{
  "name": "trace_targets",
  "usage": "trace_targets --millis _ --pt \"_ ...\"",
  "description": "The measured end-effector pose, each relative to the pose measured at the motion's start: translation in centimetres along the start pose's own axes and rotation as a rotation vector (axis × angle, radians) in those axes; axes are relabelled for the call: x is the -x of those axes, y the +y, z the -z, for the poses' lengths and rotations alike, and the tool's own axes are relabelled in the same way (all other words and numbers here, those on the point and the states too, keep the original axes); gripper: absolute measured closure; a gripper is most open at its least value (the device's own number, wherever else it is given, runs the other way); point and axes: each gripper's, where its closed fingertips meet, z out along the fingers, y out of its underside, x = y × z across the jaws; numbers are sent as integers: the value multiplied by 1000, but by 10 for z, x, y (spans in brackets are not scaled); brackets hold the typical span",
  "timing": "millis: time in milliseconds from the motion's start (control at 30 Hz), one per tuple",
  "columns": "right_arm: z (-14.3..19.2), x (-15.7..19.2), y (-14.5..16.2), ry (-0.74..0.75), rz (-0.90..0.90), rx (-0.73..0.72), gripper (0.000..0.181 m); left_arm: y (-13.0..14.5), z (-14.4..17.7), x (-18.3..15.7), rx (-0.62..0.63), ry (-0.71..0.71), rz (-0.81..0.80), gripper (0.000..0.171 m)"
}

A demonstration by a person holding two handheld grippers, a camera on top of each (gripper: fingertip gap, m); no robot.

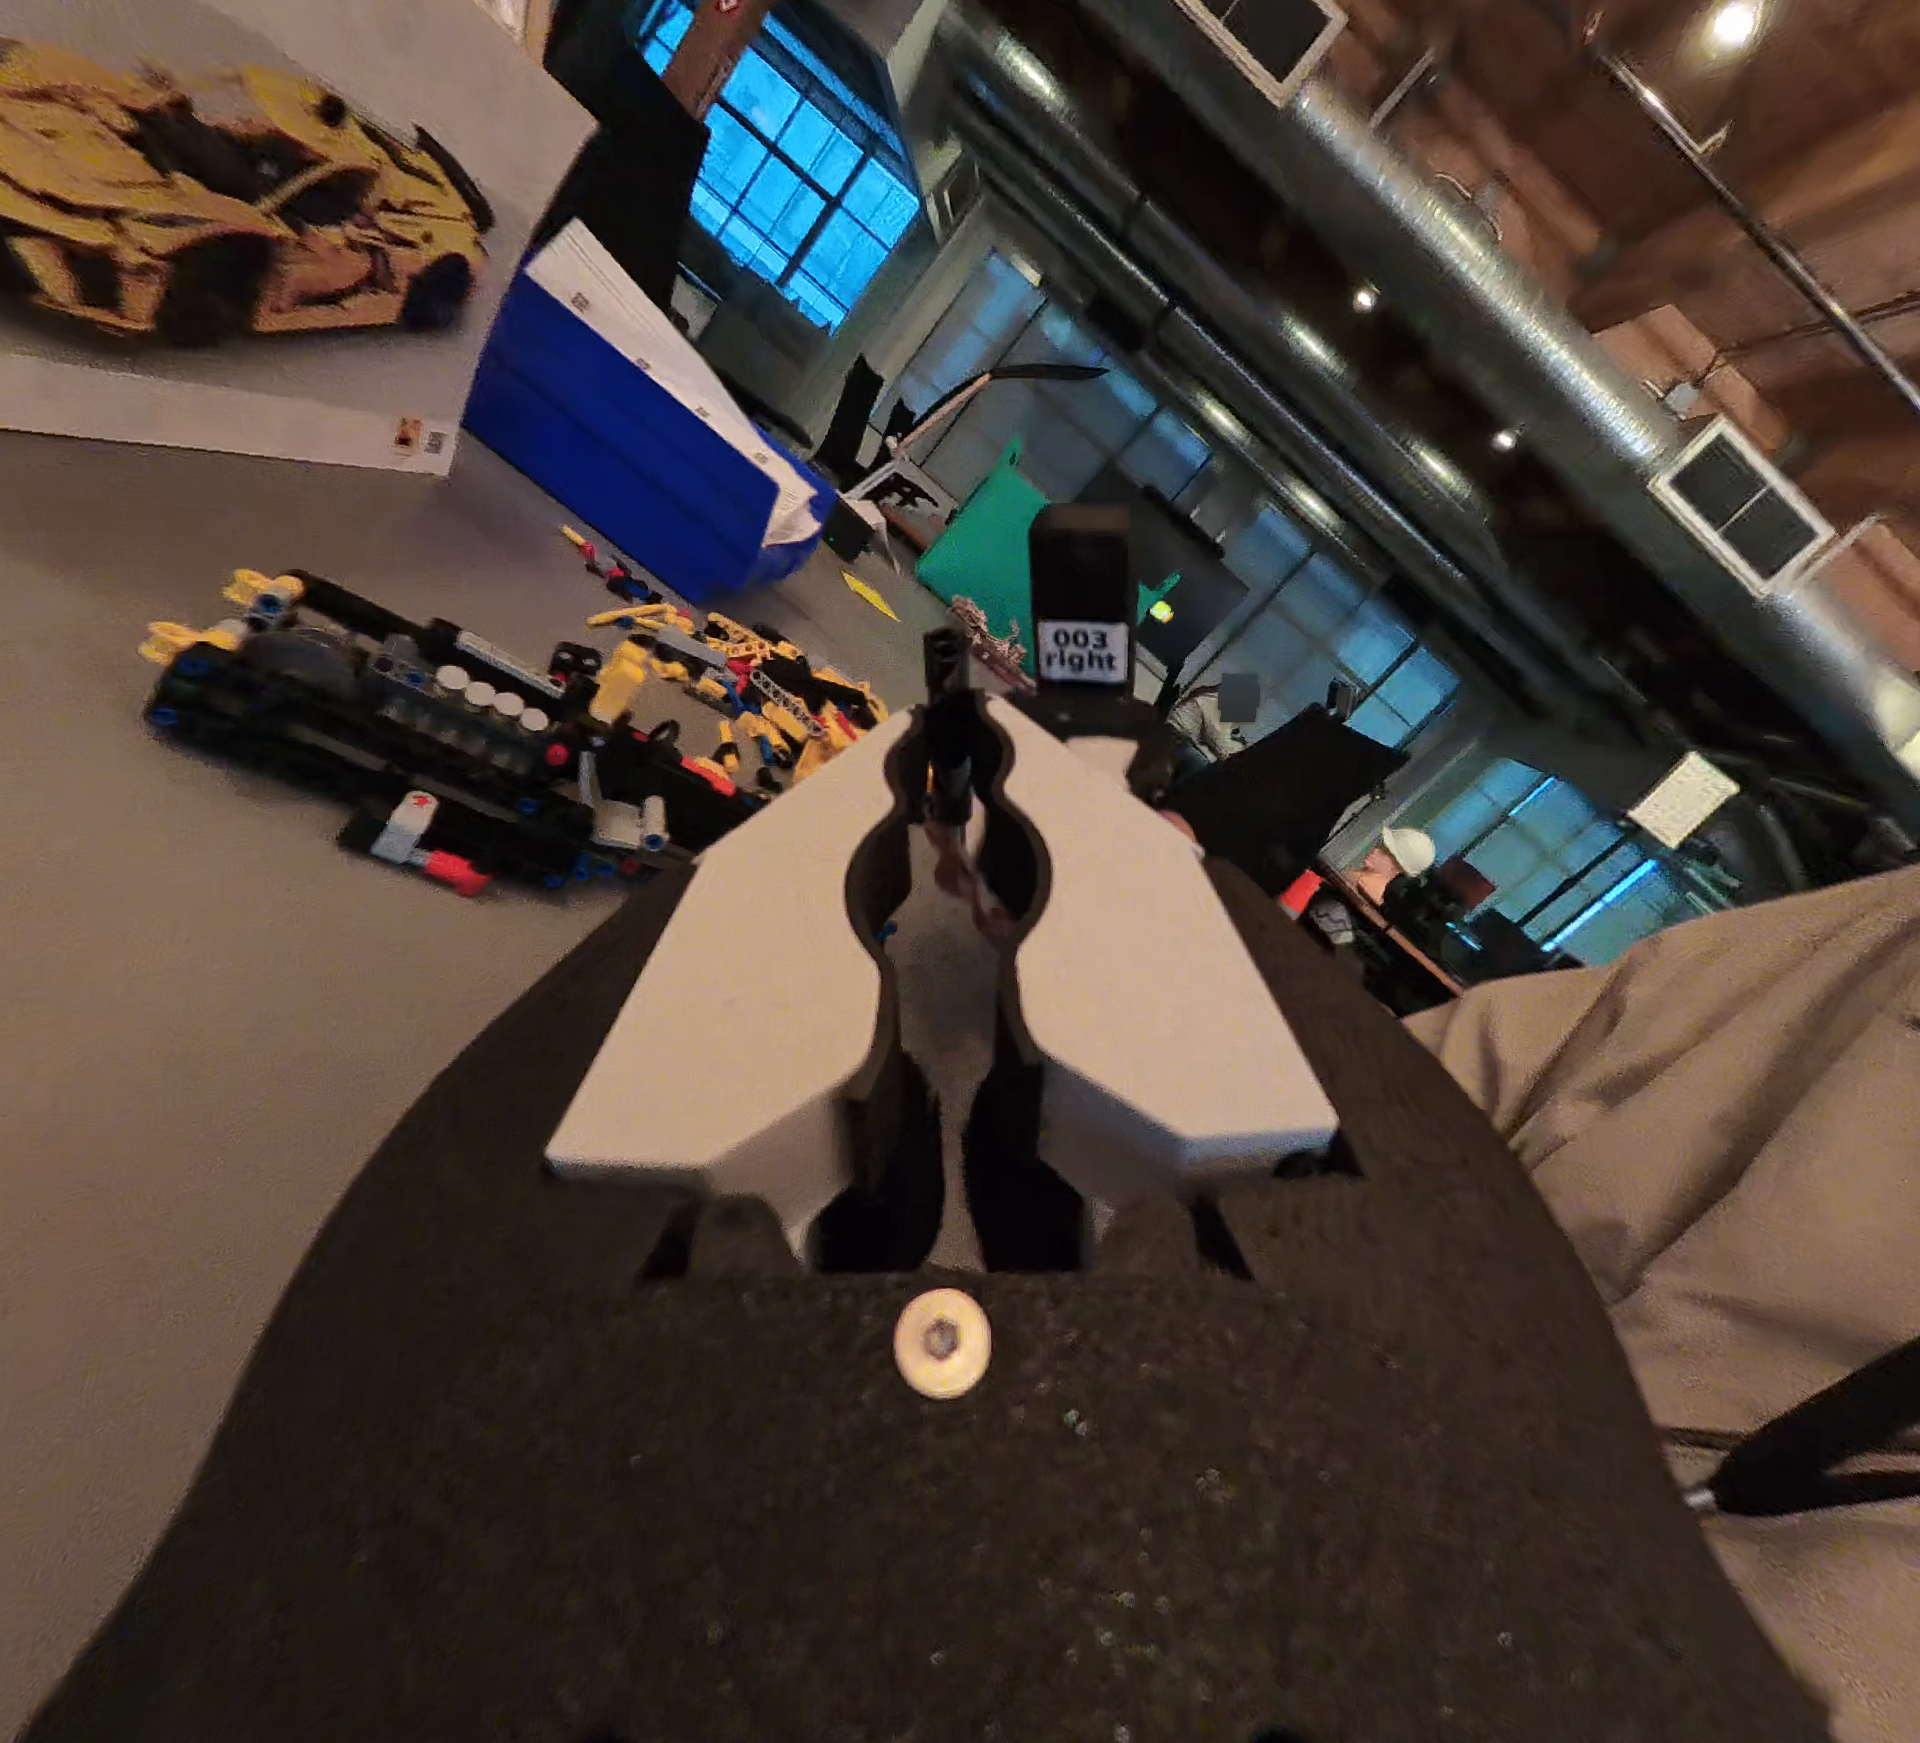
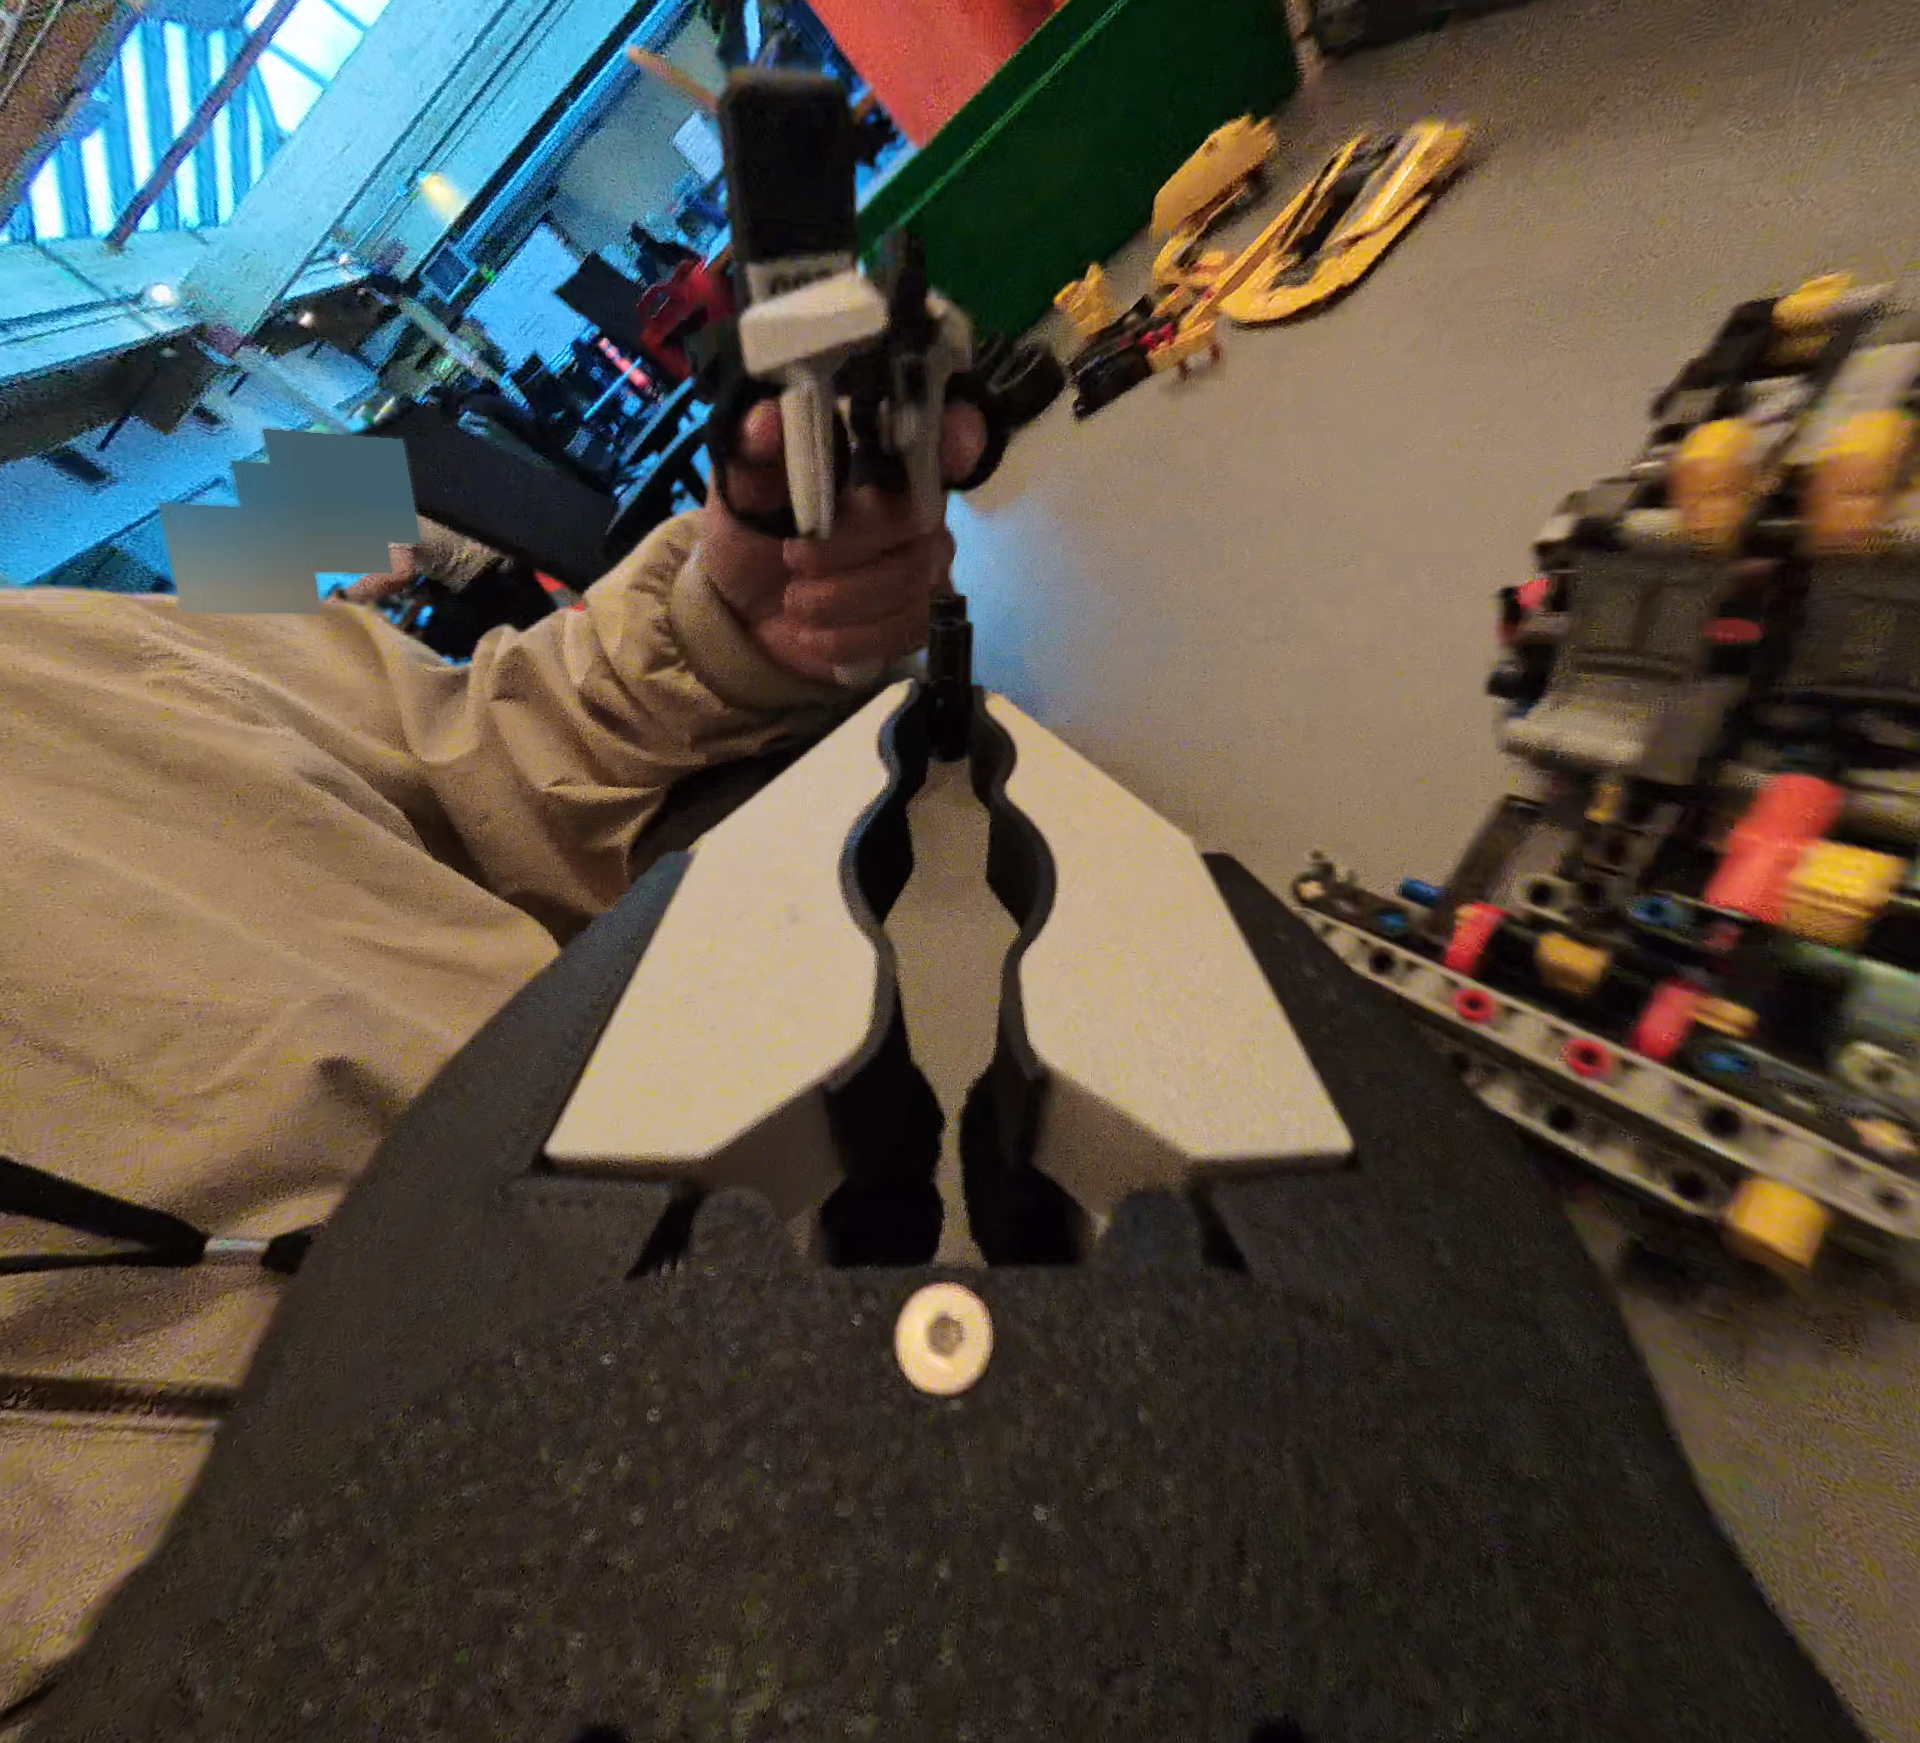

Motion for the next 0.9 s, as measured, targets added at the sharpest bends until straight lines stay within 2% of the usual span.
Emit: trace_targets --millis 67,133,200,267,333,400,467,500,567,633,667,767,900 --pt "43 -35 -15 177 -24 -46 175 9 -6 -4 24 48 75 165" --pt "108 -89 -22 508 -33 -90 175 11 -7 1 23 46 118 165" --pt "171 -127 -13 792 -45 -66 175 13 -7 3 32 52 141 165" --pt "211 -151 6 962 -49 15 172 16 -8 4 48 44 141 165" --pt "221 -161 18 989 -43 67 171 23 -11 2 92 42 115 165" --pt "211 -155 6 925 8 0 155 31 -14 1 135 30 75 165" --pt "183 -127 -20 798 120 -90 152 38 -17 -3 172 32 37 165" --pt "159 -108 -28 693 173 -99 152 40 -18 -6 188 41 20 165" --pt "98 -56 -36 386 199 -130 145 45 -21 -12 211 61 -3 165" --pt "44 -7 -38 70 125 -181 141 50 -23 -18 237 85 -7 165" --pt "23 8 -35 -35 84 -179 142 53 -24 -20 249 92 -10 165" --pt "-13 25 -17 -165 -1 -112 148 61 -26 -24 293 89 -49 165" --pt "-18 33 -16 -206 -4 -145 150 75 -28 -26 360 77 -104 165"
